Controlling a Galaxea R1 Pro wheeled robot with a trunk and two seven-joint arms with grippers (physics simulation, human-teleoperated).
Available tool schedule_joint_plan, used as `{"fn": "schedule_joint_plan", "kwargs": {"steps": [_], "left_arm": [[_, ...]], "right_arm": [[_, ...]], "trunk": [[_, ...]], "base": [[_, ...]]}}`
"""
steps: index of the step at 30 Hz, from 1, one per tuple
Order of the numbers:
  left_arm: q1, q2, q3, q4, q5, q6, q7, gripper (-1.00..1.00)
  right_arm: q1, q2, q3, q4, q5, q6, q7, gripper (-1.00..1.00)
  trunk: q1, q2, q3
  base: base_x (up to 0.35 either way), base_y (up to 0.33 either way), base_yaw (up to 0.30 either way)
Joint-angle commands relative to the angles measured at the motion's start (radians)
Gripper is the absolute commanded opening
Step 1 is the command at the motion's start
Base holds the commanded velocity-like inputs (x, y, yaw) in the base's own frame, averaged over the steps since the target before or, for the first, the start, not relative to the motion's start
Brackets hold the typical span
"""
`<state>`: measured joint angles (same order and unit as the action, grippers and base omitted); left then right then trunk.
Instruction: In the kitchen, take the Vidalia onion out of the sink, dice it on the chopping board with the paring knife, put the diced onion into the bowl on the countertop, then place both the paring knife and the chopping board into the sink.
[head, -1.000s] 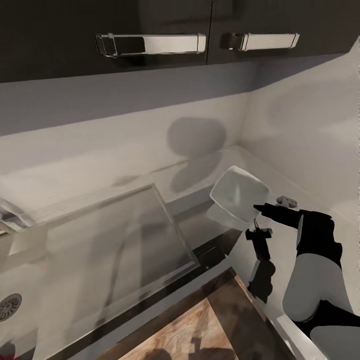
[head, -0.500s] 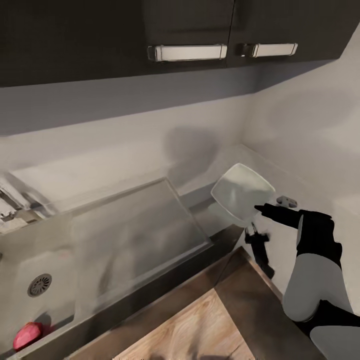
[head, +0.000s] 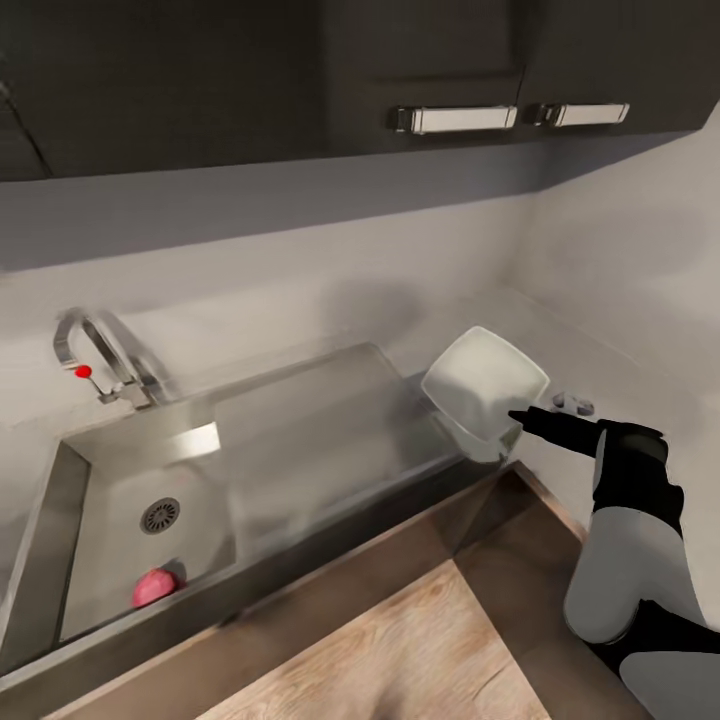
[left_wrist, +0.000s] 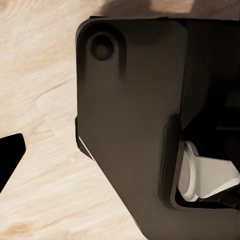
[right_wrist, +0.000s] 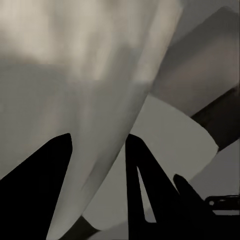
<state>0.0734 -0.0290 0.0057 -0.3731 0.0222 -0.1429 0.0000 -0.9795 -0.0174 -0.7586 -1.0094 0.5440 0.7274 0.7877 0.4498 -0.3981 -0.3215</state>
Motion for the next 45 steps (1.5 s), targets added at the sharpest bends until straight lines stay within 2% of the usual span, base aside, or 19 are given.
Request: {"fn": "schedule_joint_plan", "kwargs": {"steps": [1,13,30,45], "left_arm": [[0.0,0.0,0.0,-0.001,0.002,-0.001,0.0,1.0],[0.0,0.0,0.0,-0.002,0.002,-0.001,0.0,1.0],[0.0,0.0,0.0,-0.003,0.002,-0.001,0.0,1.0],[0.0,0.0,0.0,-0.004,0.001,-0.001,0.0,1.0]], "right_arm": [[-0.001,0.0,-0.003,-0.001,0.008,0.002,0.011,-1.0],[-0.001,0.001,-0.003,-0.001,0.009,0.003,0.012,-1.0],[-0.001,0.002,-0.001,-0.006,0.016,-0.002,0.037,-1.0],[-0.001,0.005,-0.001,-0.005,0.016,-0.002,0.037,-1.0]], "trunk": [[0.0,-0.002,0.0],[0.0,-0.002,0.019],[0.0,-0.002,0.02],[0.0,-0.002,0.02]], "base": [[-0.261,0.212,0.089],[-0.261,0.212,0.087],[-0.261,0.213,0.012],[-0.261,0.223,0.26]]}}
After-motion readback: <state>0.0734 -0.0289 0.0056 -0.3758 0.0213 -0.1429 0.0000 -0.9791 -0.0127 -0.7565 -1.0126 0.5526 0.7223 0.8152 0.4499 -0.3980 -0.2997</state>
